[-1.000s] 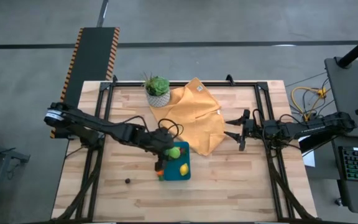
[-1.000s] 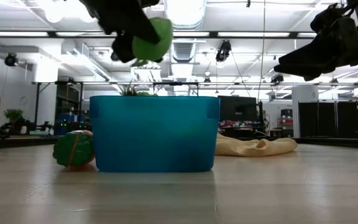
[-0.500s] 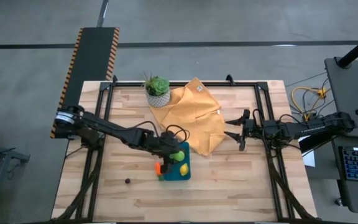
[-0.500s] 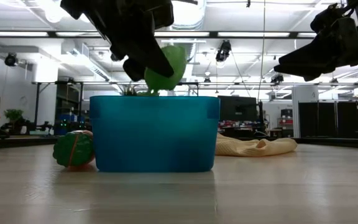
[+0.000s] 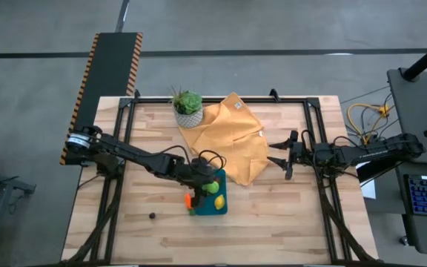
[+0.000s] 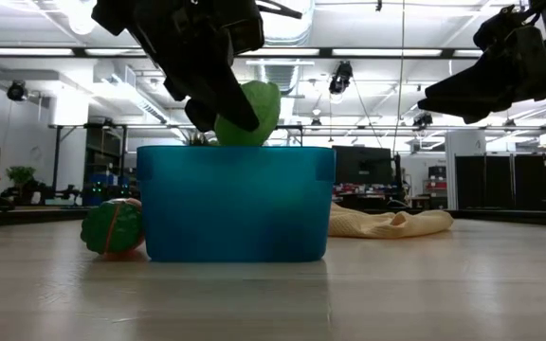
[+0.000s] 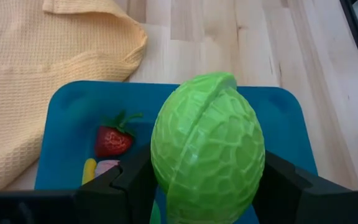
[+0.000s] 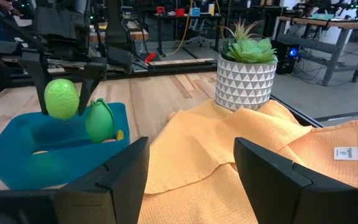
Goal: Pick and placing Produce into tupperware
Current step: Put the melon into the bin
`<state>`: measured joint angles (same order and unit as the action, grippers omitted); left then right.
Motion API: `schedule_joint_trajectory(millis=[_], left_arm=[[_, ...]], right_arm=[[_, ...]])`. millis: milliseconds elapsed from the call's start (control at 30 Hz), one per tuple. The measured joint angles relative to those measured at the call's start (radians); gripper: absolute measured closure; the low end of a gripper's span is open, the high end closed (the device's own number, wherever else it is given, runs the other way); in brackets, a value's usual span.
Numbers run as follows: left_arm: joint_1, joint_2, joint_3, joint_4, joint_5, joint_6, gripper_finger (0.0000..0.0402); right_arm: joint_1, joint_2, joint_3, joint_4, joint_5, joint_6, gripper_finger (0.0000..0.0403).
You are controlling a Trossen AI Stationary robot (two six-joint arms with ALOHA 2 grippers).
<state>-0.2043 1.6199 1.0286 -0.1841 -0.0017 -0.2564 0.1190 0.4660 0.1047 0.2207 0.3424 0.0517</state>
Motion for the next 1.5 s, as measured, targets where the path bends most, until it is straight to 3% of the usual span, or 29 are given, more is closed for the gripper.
schedule_joint_trajectory(millis=[333, 667, 1500], left_arm=[[0.000, 0.000, -0.003, -0.012, 0.007, -0.009, 0.0209], [0.000, 0.000, -0.012, -0.013, 0.076, -0.053, 0.0209], [0.000, 0.000, -0.086, 0.075, 0.070, -0.074, 0.0209]], right_arm=[[0.000, 0.000, 0.000, 0.000, 0.000, -0.001, 0.0175], [0.000, 0.000, 0.000, 0.000, 0.000, -0.003, 0.0175], [0.000, 0.000, 0.000, 0.000, 0.000, 0.000, 0.0175]])
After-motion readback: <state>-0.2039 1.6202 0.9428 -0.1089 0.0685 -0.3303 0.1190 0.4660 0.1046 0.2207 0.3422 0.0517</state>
